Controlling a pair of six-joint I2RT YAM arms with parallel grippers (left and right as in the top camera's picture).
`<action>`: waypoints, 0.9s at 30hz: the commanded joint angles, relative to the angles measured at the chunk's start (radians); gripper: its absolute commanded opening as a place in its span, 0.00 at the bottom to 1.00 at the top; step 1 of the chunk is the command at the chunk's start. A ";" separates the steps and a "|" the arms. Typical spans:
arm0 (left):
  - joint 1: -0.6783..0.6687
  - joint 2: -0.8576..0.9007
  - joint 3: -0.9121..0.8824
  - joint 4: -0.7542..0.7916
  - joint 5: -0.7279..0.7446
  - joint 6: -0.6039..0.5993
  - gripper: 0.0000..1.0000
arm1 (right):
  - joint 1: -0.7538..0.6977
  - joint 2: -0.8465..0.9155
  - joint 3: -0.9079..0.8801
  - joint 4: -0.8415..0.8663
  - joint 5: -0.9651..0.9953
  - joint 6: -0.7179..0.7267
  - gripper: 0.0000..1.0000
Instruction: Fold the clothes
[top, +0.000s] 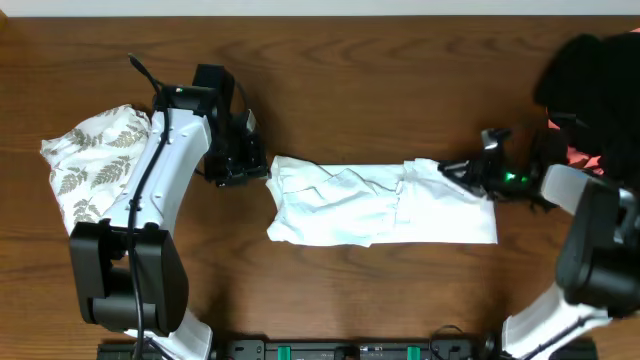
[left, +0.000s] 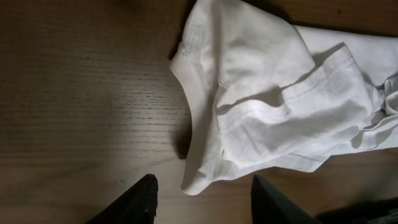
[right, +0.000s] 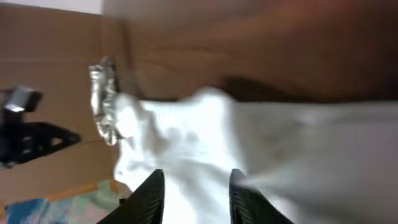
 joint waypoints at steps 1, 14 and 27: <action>0.001 -0.022 -0.005 -0.002 0.009 0.002 0.50 | 0.002 -0.150 0.045 0.004 -0.082 -0.016 0.36; 0.001 -0.022 -0.005 0.006 0.009 0.003 0.50 | 0.008 -0.209 0.043 -0.132 0.292 -0.016 0.39; 0.001 -0.022 -0.005 0.005 0.009 0.002 0.50 | 0.011 0.058 0.043 -0.048 0.311 -0.035 0.38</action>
